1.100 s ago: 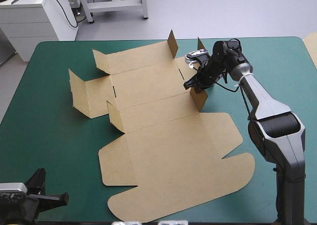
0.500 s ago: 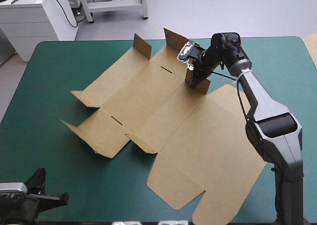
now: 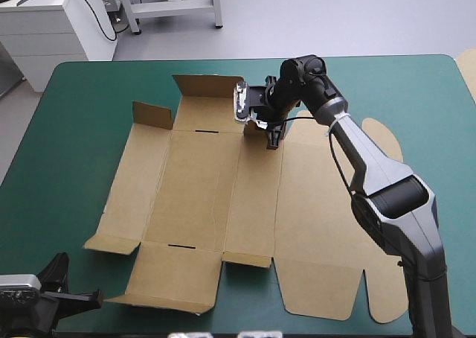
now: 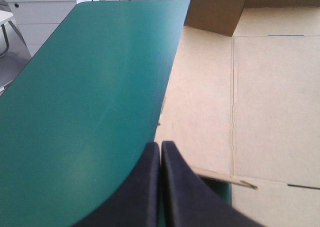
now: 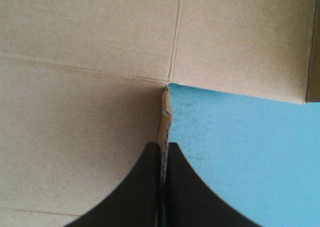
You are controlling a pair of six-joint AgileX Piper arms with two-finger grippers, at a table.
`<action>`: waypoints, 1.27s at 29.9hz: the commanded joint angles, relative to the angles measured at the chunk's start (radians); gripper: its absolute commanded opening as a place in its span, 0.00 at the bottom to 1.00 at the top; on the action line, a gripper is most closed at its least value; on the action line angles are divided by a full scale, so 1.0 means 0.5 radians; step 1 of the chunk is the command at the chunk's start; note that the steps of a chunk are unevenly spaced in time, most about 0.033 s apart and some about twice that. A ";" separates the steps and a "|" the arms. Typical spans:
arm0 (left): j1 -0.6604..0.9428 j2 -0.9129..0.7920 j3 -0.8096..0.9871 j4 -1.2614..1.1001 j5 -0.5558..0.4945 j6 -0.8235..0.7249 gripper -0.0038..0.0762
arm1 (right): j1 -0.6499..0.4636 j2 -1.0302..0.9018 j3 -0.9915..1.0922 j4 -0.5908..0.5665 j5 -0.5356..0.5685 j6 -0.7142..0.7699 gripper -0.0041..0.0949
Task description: Fold the box
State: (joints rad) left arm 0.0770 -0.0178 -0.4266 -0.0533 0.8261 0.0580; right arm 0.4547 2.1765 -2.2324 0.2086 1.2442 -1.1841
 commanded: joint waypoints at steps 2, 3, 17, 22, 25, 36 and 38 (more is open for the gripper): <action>0.006 -0.011 -0.047 -0.020 -0.158 -0.010 0.04 | 0.040 -0.176 -0.070 0.042 0.001 -0.196 0.02; 0.006 -0.011 -0.047 -0.020 -0.158 -0.010 0.04 | 0.043 -0.176 -0.070 0.061 0.001 -0.222 0.02; 0.006 -0.011 -0.047 -0.020 -0.158 -0.001 0.04 | 0.058 -0.164 -0.070 0.268 0.001 0.138 0.06; 0.006 -0.011 -0.047 -0.020 -0.158 0.000 0.04 | 0.058 -0.153 -0.070 0.202 -0.007 0.242 0.37; 0.006 -0.011 -0.047 -0.020 -0.158 0.000 0.04 | 0.058 -0.153 -0.071 0.202 -0.029 0.374 0.61; 0.006 -0.011 -0.047 -0.002 -0.213 0.000 0.04 | 0.046 -0.270 -0.106 -0.123 0.000 1.155 0.43; 0.006 -0.011 -0.039 -0.010 -0.267 -0.003 0.04 | 0.027 -0.297 -0.114 -0.083 0.000 1.351 0.21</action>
State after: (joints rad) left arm 0.0770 -0.0178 -0.4266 -0.0515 0.8037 0.0588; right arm 0.4805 2.1218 -2.2512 0.1484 1.2453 -0.6385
